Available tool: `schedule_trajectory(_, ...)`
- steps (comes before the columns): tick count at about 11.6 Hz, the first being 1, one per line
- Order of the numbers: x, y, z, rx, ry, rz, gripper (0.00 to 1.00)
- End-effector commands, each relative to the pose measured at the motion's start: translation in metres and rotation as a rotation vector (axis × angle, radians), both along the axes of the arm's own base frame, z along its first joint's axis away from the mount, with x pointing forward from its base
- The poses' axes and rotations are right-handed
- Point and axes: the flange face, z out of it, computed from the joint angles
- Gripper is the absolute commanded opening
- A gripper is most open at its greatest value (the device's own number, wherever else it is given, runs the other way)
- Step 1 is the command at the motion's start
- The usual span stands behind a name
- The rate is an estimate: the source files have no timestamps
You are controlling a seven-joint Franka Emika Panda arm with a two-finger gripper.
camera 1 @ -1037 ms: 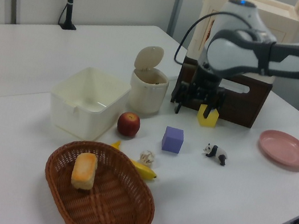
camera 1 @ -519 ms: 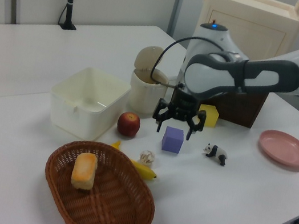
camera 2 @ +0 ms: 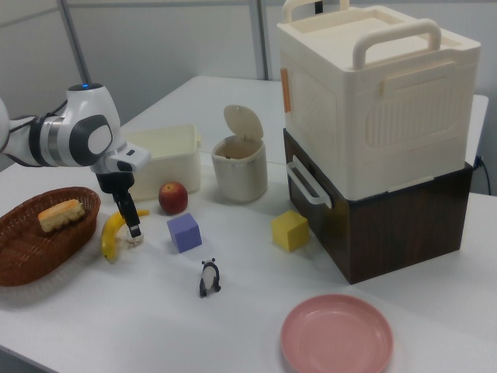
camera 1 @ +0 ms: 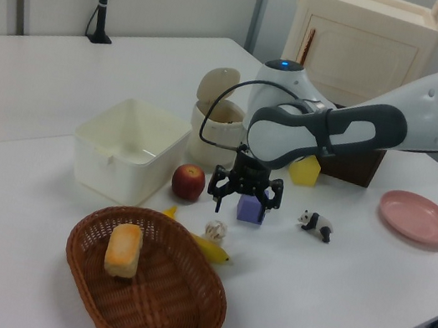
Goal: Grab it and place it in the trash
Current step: 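Move the open gripper over the white garlic bulb beside the banana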
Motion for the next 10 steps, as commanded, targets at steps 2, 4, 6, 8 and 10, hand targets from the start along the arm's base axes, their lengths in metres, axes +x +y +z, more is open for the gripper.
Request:
schedule_trajectory(2, 0.012, 0.007, 0.001, -0.018, -0.032, 0.004, 1.00)
schedule_trajectory(4, 0.018, 0.016, -0.007, -0.025, -0.025, 0.022, 1.00)
schedule_trajectory(6, 0.017, 0.025, -0.020, -0.053, -0.013, 0.061, 1.00)
schedule_trajectory(8, 0.015, 0.035, -0.032, -0.076, 0.000, 0.096, 1.00)
schedule_trajectory(10, 0.019, 0.036, -0.037, -0.076, 0.005, 0.097, 1.00)
